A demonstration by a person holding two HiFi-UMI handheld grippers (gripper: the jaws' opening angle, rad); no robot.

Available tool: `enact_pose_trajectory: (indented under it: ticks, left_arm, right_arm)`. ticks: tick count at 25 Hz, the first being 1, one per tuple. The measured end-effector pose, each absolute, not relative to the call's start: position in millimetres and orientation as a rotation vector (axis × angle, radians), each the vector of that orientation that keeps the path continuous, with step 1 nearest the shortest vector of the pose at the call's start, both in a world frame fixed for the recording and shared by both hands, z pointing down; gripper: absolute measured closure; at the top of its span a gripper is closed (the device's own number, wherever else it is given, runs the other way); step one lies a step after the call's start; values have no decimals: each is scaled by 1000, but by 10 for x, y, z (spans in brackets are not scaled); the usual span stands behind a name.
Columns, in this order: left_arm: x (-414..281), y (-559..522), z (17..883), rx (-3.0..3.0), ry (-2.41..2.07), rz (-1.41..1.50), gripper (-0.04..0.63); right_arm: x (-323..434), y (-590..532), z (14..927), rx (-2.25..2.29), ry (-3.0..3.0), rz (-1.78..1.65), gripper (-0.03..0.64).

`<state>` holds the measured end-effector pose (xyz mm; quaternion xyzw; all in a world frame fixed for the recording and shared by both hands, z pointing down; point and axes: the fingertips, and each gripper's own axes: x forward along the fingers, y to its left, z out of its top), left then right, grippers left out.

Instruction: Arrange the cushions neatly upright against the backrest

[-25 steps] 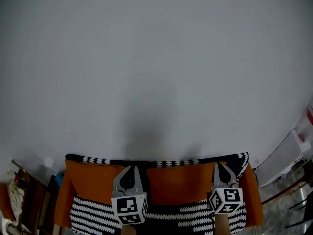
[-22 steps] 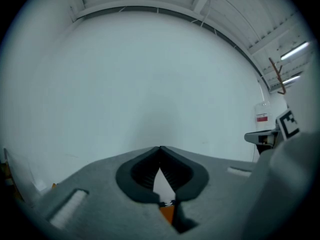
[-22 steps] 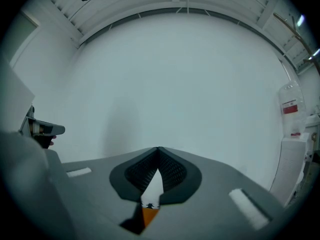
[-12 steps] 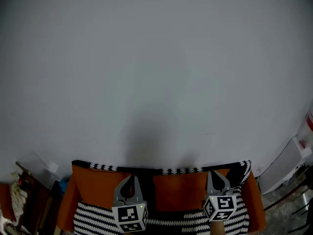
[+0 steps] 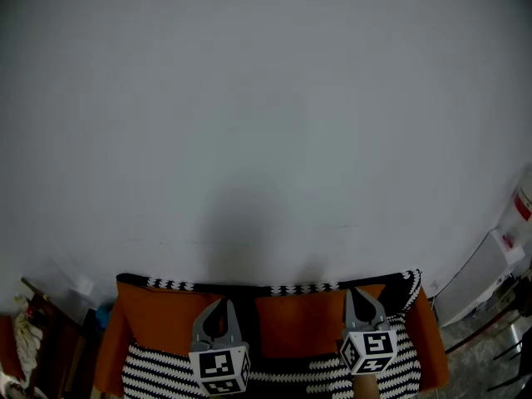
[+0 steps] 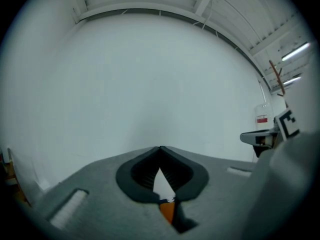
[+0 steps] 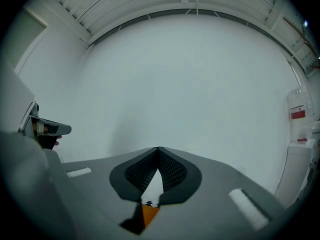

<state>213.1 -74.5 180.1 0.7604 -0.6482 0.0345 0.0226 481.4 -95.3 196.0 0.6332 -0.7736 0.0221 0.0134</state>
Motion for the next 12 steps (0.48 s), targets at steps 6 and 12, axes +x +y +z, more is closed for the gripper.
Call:
enact_pose_trajectory:
  ticks: [6, 12]
  left_arm:
    - [2172, -748, 1801, 2365, -2001, 107, 592]
    - [2220, -758, 1821, 2369, -1993, 105, 592]
  right_arm:
    - [4817, -948, 1967, 1969, -2411, 70, 607]
    - [4836, -954, 1984, 1969, -2403, 63, 607]
